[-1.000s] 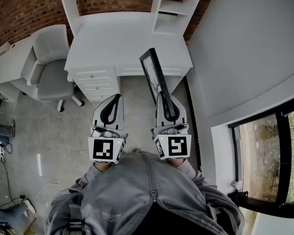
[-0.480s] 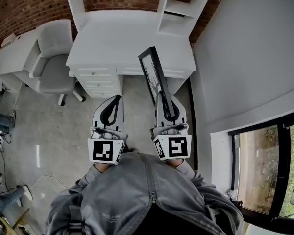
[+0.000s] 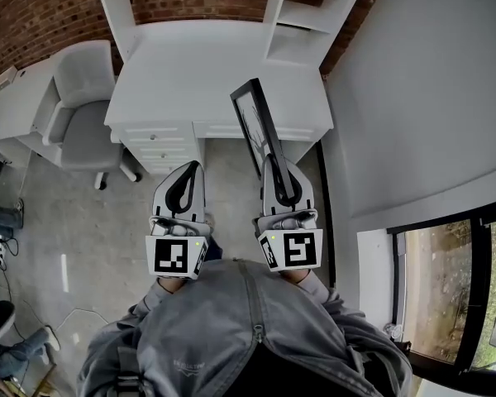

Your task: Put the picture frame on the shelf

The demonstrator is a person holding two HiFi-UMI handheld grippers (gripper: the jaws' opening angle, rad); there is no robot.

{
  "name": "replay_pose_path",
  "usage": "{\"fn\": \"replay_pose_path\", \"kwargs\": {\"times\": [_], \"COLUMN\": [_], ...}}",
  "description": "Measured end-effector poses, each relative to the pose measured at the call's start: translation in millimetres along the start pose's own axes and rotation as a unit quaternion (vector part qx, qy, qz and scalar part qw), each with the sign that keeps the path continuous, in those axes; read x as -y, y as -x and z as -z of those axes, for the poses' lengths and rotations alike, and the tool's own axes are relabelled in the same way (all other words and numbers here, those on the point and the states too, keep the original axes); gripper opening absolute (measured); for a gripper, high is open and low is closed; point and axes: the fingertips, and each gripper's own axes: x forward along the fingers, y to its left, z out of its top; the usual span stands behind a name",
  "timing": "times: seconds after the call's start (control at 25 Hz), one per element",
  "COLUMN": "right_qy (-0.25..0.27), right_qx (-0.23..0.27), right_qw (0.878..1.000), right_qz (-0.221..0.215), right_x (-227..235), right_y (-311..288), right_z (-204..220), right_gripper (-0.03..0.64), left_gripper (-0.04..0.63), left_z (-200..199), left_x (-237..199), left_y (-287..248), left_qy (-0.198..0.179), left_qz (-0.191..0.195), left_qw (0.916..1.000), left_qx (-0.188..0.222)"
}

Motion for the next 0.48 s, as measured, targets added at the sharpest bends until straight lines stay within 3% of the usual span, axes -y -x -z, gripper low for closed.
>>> {"fn": "replay_pose_path", "kwargs": {"times": [0.48], "right_qy": [-0.003], "right_qx": [-0.011], "right_qw": [0.999], "right_qz": [0.031], "right_x": [17], "right_y": [-123], "right_z": [28], "right_gripper": [0.032], "left_gripper": [0.006], "left_z": [6], "left_x": [-76], "left_y": [-109], "left_qy": [-0.001], "left_qz": [0.038], "left_qw": [0.9993], "left_qx": [0.000]}}
